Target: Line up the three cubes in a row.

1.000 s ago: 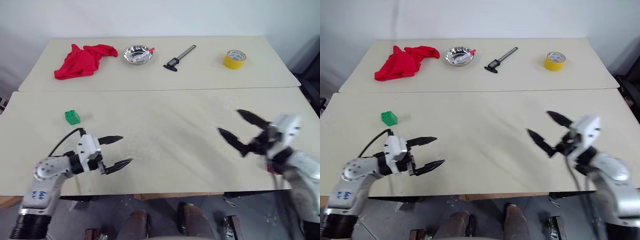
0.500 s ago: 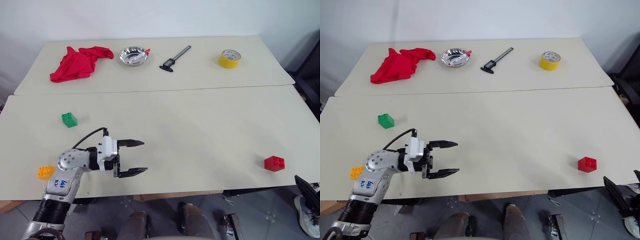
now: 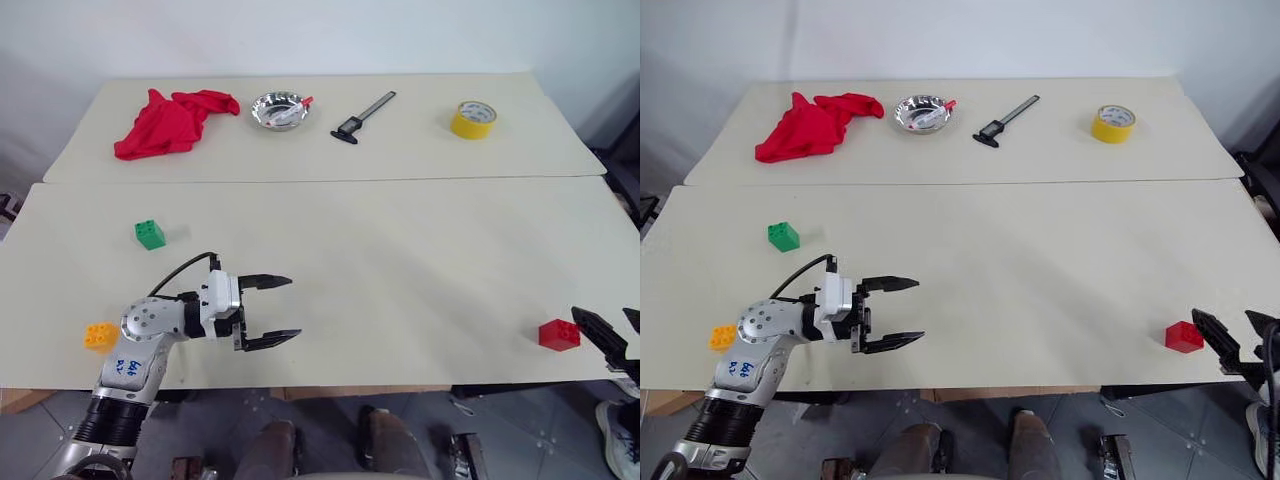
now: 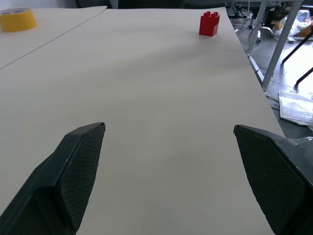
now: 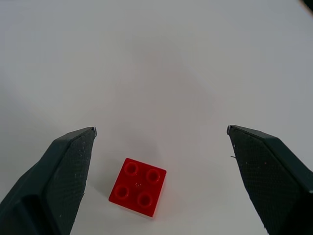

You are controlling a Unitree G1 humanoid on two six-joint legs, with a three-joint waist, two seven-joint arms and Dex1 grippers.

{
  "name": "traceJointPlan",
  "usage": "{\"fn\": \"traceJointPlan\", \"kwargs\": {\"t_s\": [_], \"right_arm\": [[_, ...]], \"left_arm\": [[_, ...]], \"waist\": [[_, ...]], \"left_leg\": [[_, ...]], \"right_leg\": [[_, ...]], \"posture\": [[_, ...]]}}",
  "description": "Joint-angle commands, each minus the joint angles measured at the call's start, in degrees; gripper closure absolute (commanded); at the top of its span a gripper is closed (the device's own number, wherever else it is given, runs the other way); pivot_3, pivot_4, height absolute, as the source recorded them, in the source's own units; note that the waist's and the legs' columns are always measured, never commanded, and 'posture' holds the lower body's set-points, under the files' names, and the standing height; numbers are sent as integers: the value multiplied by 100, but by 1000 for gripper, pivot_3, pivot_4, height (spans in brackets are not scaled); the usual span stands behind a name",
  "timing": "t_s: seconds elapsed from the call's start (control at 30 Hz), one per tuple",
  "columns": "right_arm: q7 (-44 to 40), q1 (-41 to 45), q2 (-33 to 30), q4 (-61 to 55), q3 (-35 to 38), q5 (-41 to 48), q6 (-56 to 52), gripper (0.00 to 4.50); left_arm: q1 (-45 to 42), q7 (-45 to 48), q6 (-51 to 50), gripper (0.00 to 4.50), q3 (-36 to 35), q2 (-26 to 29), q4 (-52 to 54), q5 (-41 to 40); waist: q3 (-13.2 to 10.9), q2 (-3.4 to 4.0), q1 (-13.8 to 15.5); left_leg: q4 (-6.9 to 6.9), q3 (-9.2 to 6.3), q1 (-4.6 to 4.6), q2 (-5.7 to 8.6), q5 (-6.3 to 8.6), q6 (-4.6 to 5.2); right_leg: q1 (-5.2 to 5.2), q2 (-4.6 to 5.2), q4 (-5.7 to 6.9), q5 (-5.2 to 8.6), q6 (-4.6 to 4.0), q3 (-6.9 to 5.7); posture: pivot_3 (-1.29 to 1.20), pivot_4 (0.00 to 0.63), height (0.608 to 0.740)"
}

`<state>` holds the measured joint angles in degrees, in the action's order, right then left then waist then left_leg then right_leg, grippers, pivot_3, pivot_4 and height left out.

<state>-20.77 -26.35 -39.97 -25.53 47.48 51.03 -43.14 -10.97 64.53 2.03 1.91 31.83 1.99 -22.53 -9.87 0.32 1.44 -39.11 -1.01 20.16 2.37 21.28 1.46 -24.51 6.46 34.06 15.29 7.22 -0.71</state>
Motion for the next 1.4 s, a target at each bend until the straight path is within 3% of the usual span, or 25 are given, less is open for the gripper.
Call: {"fn": "traceJointPlan", "kwargs": {"t_s": [0.03,0.33,0.63,0.77,0.83,0.93,1.0,1.1,1.17,1.23,1.4], "right_arm": [[406,79,89,-104,-105,-61,-346,0],[695,-70,528,-381,-574,-494,-408,0],[148,227,497,-149,-775,-812,9,2936],[-380,370,316,-8,-931,-1023,313,3054],[-1198,514,115,-53,-1162,-1070,830,3054],[-2942,887,-602,-103,-2032,-1403,1758,3054],[-3596,1427,-1167,109,-2790,-1727,1911,3054],[-4082,2672,-1443,518,-3786,-1923,1791,3054],[-4803,4441,-1146,1266,-5148,-2588,1816,3054],[-5277,5496,-839,1977,-6052,-3210,2051,3054],[-5749,6334,-162,3278,-6838,-3940,3020,3054]], "left_arm": [[-5,-6,73,26,-9,0,151,6],[-33,-21,74,26,43,-36,166,42],[-139,21,92,0,5,-1,61,48],[-6,-45,82,0,-69,47,153,45],[122,-138,65,0,-135,77,265,45],[369,-348,-10,0,-307,137,494,-1],[535,-438,-56,0,-404,196,651,-15],[796,-553,-131,0,-535,275,886,-31],[1277,-735,-176,0,-760,348,1211,-35],[1614,-906,-221,0,-907,355,1458,-37],[2101,-1266,-315,0,-1090,313,1942,-10]], "waist": [[0,0,13],[0,0,-8],[0,0,-9],[0,0,-9],[0,0,-14],[-1,-1,-78],[-2,-4,-129],[-9,-19,-150],[-14,-24,-211],[-15,-26,-306],[-16,-29,-88]], "left_leg": [[-1,0,2,2,0,2],[-1,4,0,3,-1,4],[-1,6,-2,4,-1,5],[-1,6,-2,5,-2,6],[-1,6,-2,4,-2,6],[-1,15,-5,1,-1,7],[-6,20,-10,-1,-1,7],[-10,11,-10,-7,-3,5],[-10,10,-10,-9,-5,0],[-12,20,-12,-14,-6,-4],[-8,-42,21,-15,-3,-22]], "right_leg": [[0,1,0,0,0,0],[0,-4,4,-1,2,-1],[0,-20,6,-1,2,-29],[-1,-19,27,-1,2,-33],[-1,-21,26,-1,2,-36],[-2,-33,24,-1,3,-33],[0,-41,24,-1,3,-29],[1,-40,17,-1,2,-35],[-1,-16,15,-1,1,-35],[-3,-17,9,-5,-3,-31],[-11,-10,21,9,-28,-55]], "posture": [[0,150,740],[0,150,740],[0,150,740],[0,150,740],[0,150,740],[0,150,740],[0,150,740],[0,150,740],[0,150,740],[0,150,740],[0,150,740]]}}
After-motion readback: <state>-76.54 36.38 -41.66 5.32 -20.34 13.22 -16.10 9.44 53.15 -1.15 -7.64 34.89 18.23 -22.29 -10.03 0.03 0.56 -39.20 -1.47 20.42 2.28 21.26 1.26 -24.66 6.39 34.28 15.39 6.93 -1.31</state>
